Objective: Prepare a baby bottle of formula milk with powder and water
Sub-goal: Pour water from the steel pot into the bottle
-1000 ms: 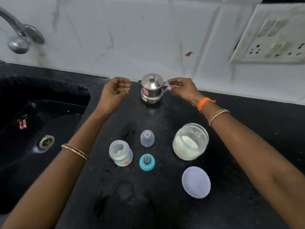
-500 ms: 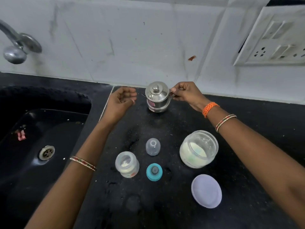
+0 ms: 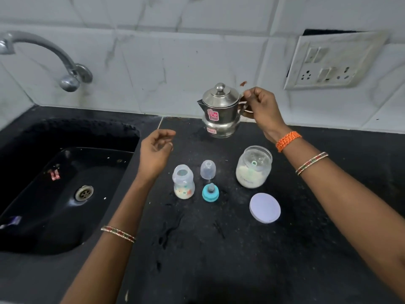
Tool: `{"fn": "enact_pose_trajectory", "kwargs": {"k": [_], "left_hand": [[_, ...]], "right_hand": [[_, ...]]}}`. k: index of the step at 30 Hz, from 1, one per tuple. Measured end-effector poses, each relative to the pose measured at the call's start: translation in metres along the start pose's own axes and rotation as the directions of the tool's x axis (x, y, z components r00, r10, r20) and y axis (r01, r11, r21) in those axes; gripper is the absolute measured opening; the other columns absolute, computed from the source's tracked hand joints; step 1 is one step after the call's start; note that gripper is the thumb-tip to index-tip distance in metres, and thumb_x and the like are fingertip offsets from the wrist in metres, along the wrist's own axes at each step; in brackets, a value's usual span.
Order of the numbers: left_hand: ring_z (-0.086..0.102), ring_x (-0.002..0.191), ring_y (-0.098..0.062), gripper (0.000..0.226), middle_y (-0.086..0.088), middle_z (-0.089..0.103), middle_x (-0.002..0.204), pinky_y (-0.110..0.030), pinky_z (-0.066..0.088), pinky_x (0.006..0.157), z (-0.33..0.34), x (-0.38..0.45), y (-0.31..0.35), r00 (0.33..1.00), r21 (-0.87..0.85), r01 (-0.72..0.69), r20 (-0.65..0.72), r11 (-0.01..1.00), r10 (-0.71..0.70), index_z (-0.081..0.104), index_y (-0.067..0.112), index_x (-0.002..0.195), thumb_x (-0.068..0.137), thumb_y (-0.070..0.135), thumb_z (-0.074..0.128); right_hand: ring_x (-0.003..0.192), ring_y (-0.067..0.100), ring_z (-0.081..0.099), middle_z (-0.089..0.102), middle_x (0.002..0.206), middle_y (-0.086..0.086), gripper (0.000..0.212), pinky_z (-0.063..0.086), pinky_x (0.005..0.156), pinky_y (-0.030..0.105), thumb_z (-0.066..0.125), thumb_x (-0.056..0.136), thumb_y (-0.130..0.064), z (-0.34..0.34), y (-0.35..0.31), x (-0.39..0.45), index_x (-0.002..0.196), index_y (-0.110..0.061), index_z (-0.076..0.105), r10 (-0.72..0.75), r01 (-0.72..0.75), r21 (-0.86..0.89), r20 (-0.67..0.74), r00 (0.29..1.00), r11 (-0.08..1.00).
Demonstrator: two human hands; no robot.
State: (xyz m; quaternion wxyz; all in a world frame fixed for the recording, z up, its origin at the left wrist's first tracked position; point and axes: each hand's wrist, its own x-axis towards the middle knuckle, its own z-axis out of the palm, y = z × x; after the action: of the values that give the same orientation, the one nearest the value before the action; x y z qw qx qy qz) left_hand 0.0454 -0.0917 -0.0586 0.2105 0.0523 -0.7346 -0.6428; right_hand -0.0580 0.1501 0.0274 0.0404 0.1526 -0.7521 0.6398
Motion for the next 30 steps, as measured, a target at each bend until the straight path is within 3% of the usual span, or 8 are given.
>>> {"fn": "enact_pose_trajectory", "kwargs": {"k": [3, 7, 13, 19, 25, 30], "left_hand": [[0.059, 0.084, -0.001, 0.036, 0.006, 0.064, 0.093, -0.034, 0.050, 0.086, -0.005, -0.035, -0.022, 0.991, 0.016, 0.023, -0.131, 1.000, -0.020, 0.062, 0.022, 0.089, 0.078, -0.009, 0.046], [0.059, 0.086, 0.006, 0.028, 0.003, 0.064, 0.095, -0.011, 0.045, 0.079, -0.001, -0.078, -0.051, 0.976, 0.173, -0.016, -0.212, 0.985, 0.053, 0.060, 0.012, 0.100, 0.083, -0.006, 0.046], [0.059, 0.101, -0.008, 0.026, 0.001, 0.062, 0.110, -0.008, 0.043, 0.082, 0.001, -0.091, -0.069, 0.977, 0.222, -0.004, -0.206, 0.975, 0.051, 0.055, 0.013, 0.113, 0.088, 0.008, 0.050], [0.058, 0.105, -0.012, 0.034, -0.002, 0.060, 0.120, -0.024, 0.045, 0.091, -0.006, -0.094, -0.086, 0.992, 0.270, 0.085, -0.116, 0.959, -0.055, 0.054, 0.011, 0.120, 0.086, 0.007, 0.056], [0.060, 0.103, -0.014, 0.039, -0.003, 0.064, 0.118, -0.023, 0.046, 0.087, -0.008, -0.090, -0.089, 0.998, 0.342, 0.070, -0.029, 0.937, -0.064, 0.062, 0.011, 0.113, 0.076, 0.017, 0.053], [0.060, 0.096, -0.013, 0.037, -0.002, 0.066, 0.111, -0.014, 0.046, 0.082, -0.009, -0.088, -0.089, 1.000, 0.370, 0.021, 0.002, 0.929, -0.024, 0.067, 0.010, 0.105, 0.073, 0.019, 0.050]], "right_hand": [[0.059, -0.003, 0.062, 0.063, 0.078, -0.001, 0.021, 0.054, 0.064, 0.019, 0.048, 0.100, -0.016, 0.004, -0.005, -0.024, 0.081, -0.016, 0.057, -0.026, 0.026, 0.006, -0.043, 0.999, 1.000], [0.059, -0.002, 0.061, 0.062, 0.074, -0.004, 0.021, 0.053, 0.064, 0.024, 0.051, 0.098, -0.014, 0.011, -0.008, -0.044, 0.079, -0.017, 0.057, -0.043, 0.043, -0.006, -0.038, 0.998, 0.999], [0.062, -0.004, 0.062, 0.064, 0.076, -0.004, 0.021, 0.052, 0.065, 0.022, 0.052, 0.097, -0.012, 0.016, -0.006, -0.057, 0.079, -0.020, 0.059, -0.089, 0.091, -0.087, 0.034, 0.995, 0.992], [0.078, 0.014, 0.066, 0.068, 0.081, -0.006, 0.020, 0.056, 0.079, 0.041, 0.056, 0.095, -0.022, 0.025, 0.006, -0.060, 0.077, -0.029, 0.063, -0.094, 0.111, -0.237, 0.082, 0.992, 0.965], [0.073, 0.007, 0.066, 0.067, 0.079, -0.009, 0.012, 0.058, 0.079, 0.039, 0.057, 0.094, -0.018, 0.032, 0.006, -0.063, 0.087, -0.016, 0.065, -0.126, 0.167, -0.321, 0.143, 0.982, 0.932], [0.079, 0.016, 0.069, 0.069, 0.080, -0.008, 0.011, 0.056, 0.082, 0.048, 0.059, 0.091, -0.028, 0.033, 0.005, -0.063, 0.085, -0.021, 0.066, -0.146, 0.207, -0.368, 0.186, 0.972, 0.907]]}}
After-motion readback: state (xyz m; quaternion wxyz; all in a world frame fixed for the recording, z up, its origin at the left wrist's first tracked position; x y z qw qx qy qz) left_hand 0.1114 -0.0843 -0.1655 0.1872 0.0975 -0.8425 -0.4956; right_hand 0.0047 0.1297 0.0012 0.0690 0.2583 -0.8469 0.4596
